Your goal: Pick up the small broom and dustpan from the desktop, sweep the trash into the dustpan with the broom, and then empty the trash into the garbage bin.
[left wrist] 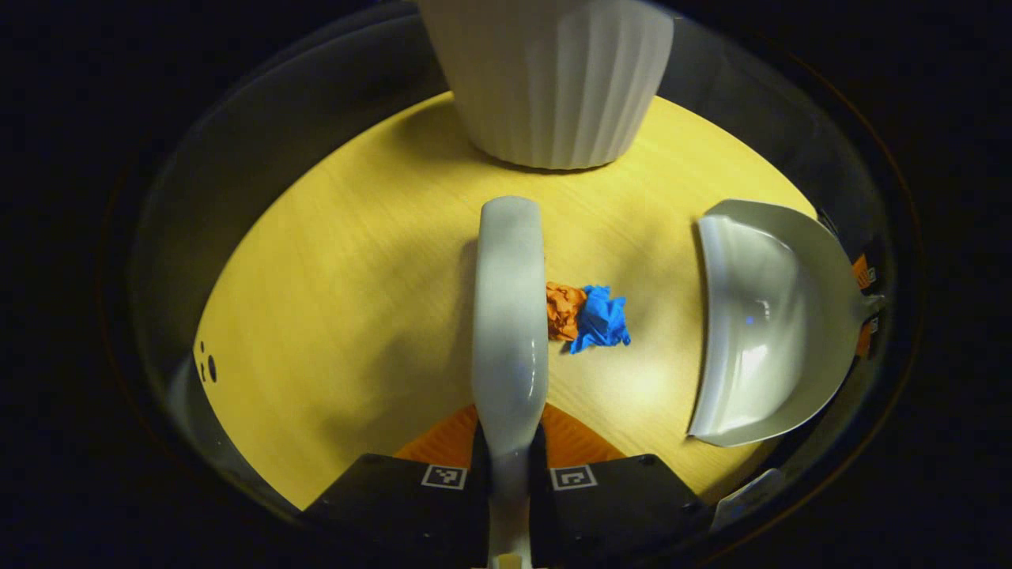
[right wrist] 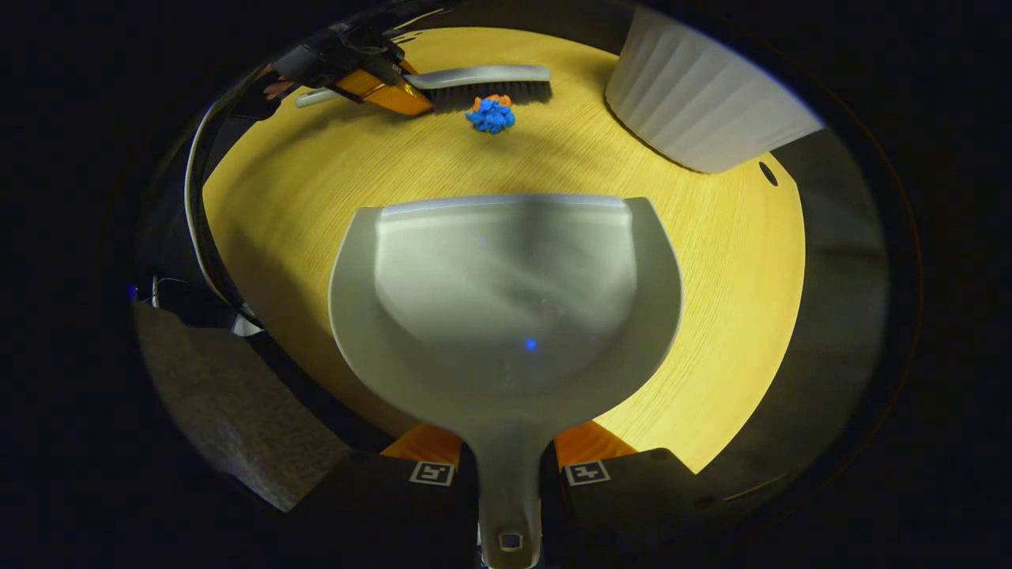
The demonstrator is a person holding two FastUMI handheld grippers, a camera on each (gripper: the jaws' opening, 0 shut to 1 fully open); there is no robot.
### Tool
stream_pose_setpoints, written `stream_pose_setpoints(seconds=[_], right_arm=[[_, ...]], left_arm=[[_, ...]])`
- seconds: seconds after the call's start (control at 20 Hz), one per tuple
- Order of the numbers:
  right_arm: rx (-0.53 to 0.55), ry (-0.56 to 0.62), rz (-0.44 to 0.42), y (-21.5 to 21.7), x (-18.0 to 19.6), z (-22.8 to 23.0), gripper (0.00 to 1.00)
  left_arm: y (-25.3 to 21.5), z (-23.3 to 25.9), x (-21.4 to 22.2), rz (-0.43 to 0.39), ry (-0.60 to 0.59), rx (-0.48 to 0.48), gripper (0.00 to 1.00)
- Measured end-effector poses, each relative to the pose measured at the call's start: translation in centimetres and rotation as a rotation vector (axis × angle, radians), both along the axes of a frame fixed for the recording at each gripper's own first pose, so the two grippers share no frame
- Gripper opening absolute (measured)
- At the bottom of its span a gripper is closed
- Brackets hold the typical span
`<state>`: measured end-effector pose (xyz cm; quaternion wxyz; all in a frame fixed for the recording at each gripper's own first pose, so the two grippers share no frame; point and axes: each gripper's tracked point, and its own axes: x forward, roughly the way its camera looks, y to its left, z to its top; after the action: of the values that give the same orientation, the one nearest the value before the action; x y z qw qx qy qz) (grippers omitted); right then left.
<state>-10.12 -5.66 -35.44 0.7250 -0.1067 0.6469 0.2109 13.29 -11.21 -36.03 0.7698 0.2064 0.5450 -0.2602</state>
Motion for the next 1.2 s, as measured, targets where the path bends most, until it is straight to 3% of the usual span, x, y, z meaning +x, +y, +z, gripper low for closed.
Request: stream_pose_setpoints(seconds=[0.2,0.85,1.2], right_arm=[[0.018,0.002,-0.012,0.0,-0.2,-0.5,0.33],[0.055,-0.03,-0.061,0.5,-0.5,-1.7,0.39],[0.108,-0.143,-0.15,1.7,-0.3,-1.6,0.36]], left_arm=[[-2.9,-0.2,-2.7,-0.005,0.072,-0.073,0.24],[-10.3,1.6,-10.0,0.01,0.282,-0.317,0.22],[-6.8,4.8,-11.1,0.079,0.191,-0.303,0.24]])
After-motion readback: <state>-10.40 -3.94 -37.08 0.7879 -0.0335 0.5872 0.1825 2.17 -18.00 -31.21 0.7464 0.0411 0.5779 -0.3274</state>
